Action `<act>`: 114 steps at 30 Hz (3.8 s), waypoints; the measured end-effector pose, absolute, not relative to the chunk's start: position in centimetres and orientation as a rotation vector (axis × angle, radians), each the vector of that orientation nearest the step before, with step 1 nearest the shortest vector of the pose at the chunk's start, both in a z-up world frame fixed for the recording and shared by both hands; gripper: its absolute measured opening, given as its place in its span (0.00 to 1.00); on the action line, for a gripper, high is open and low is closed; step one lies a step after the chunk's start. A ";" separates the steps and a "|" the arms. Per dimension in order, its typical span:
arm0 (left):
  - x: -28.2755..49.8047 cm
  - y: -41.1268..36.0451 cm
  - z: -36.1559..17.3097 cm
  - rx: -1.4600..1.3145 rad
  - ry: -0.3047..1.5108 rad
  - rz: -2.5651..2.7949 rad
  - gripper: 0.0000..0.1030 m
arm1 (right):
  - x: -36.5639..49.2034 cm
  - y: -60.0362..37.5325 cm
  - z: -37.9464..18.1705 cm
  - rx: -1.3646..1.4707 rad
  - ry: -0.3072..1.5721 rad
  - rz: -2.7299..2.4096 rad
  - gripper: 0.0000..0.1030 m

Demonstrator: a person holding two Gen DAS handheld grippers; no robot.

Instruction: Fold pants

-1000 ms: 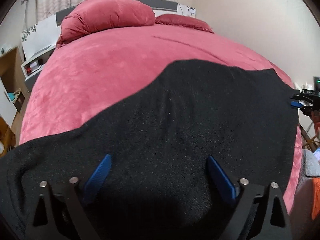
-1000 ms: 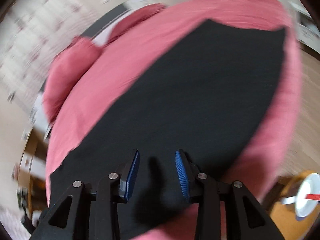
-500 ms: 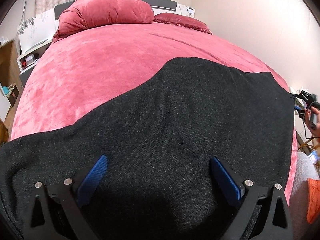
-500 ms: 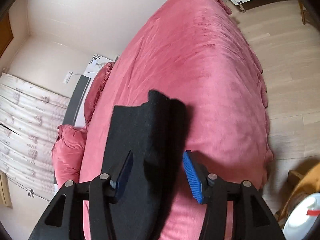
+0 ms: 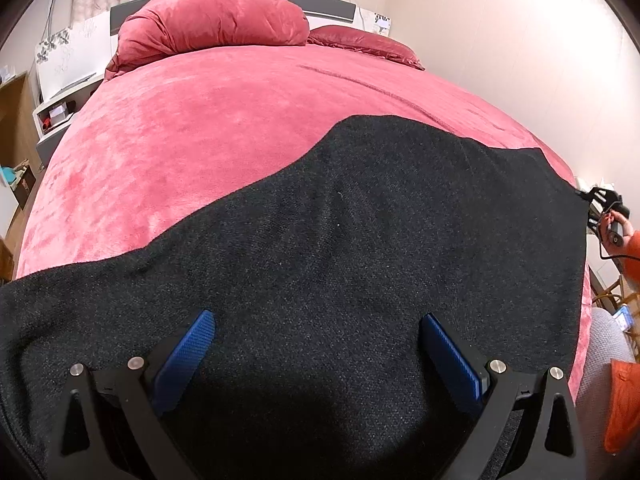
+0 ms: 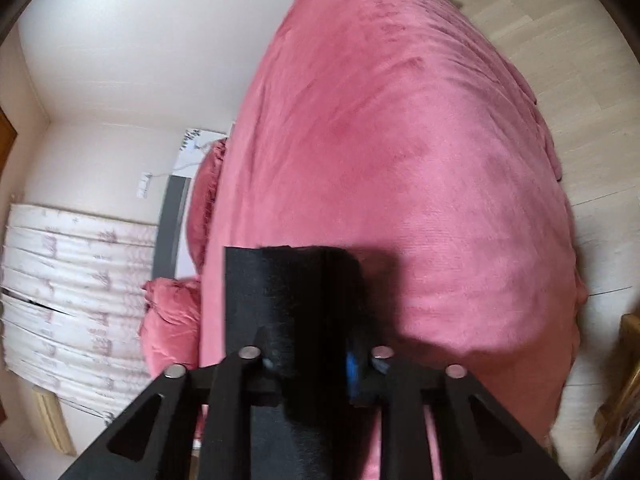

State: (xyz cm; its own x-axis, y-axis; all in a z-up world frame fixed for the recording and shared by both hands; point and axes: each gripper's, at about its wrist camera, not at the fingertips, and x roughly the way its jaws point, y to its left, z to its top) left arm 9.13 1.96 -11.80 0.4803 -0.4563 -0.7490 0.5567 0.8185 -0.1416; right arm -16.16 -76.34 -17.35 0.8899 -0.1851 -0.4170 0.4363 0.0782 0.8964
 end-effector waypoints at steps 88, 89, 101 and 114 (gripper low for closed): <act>21.7 -2.0 -6.3 -0.291 0.975 -0.631 0.92 | -1.5 -24.4 -13.6 0.673 0.927 0.119 0.21; 20.5 -1.4 -5.6 -0.291 0.947 -0.632 0.92 | -1.3 -24.8 -13.7 0.699 0.946 0.134 0.21; 8.3 -8.8 -2.5 0.010 0.773 -0.960 0.96 | -1.7 -21.0 -12.2 0.443 1.017 0.119 0.47; 2.3 -8.8 -9.9 0.264 0.924 -0.927 0.94 | -7.5 -36.9 -8.5 0.743 0.721 -0.218 0.62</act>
State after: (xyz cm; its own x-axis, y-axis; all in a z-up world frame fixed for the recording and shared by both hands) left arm 2.30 -8.83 -9.88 0.2634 -0.5703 -0.7781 0.7801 0.6003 -0.1759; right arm -7.50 -36.93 -8.48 0.7419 0.0638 -0.6675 0.4234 0.7274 0.5401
